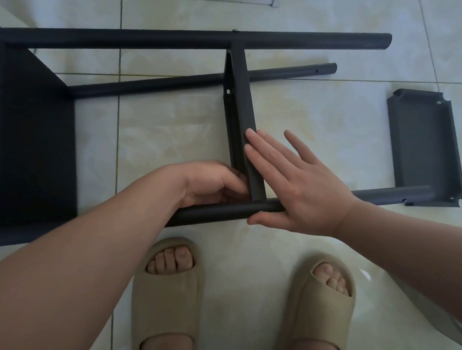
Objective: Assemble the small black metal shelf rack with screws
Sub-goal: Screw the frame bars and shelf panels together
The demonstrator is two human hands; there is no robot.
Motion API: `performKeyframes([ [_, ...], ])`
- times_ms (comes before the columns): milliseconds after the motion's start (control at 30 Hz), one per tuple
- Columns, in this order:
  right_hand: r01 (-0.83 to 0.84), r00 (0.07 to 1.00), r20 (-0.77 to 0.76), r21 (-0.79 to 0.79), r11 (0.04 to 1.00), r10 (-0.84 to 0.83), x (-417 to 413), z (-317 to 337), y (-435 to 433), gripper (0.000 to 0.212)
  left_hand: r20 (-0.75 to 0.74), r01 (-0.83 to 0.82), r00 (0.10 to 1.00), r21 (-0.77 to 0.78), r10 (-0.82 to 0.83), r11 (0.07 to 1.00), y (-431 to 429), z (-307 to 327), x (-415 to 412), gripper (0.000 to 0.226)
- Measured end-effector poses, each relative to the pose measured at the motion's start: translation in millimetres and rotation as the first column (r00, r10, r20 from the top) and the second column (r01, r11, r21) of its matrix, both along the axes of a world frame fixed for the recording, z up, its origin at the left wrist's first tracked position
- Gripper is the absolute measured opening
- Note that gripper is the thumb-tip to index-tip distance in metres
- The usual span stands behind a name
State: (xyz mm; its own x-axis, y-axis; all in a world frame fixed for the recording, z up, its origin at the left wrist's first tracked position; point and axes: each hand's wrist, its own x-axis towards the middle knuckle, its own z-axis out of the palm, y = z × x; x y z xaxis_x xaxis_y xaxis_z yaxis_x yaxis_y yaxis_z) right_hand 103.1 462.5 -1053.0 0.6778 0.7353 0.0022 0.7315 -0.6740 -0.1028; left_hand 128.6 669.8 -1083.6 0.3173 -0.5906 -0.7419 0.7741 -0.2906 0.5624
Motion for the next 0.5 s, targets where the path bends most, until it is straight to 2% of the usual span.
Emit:
performKeyframes([
  [133, -0.003, 1.000, -0.002, 0.018, 1.000, 0.003, 0.1, -0.8, 0.4, 0.100, -0.001, -0.009, 1.000, -0.011, 0.009, 1.000, 2.1, -0.7, 0.1, 0.019],
  [233, -0.004, 1.000, 0.000, 0.027, 1.000, 0.004, 0.1, -1.3, 0.5, 0.100, 0.006, -0.026, 1.000, 0.004, 0.026, 1.000, 0.3, -2.1, -0.3, 0.031],
  [333, -0.006, 1.000, -0.002, 0.027, 1.000, 0.006, 0.6, -1.0, 0.3, 0.100, 0.008, -0.033, 0.999, -0.030, 0.033, 0.999, -1.1, -0.4, -0.2, 0.016],
  [500, -0.007, 1.000, 0.000, 0.036, 0.999, 0.007, 1.4, -0.8, -0.3, 0.099, 0.020, -0.051, 0.998, -0.063, 0.053, 0.997, -0.6, -0.6, 0.3, 0.023],
])
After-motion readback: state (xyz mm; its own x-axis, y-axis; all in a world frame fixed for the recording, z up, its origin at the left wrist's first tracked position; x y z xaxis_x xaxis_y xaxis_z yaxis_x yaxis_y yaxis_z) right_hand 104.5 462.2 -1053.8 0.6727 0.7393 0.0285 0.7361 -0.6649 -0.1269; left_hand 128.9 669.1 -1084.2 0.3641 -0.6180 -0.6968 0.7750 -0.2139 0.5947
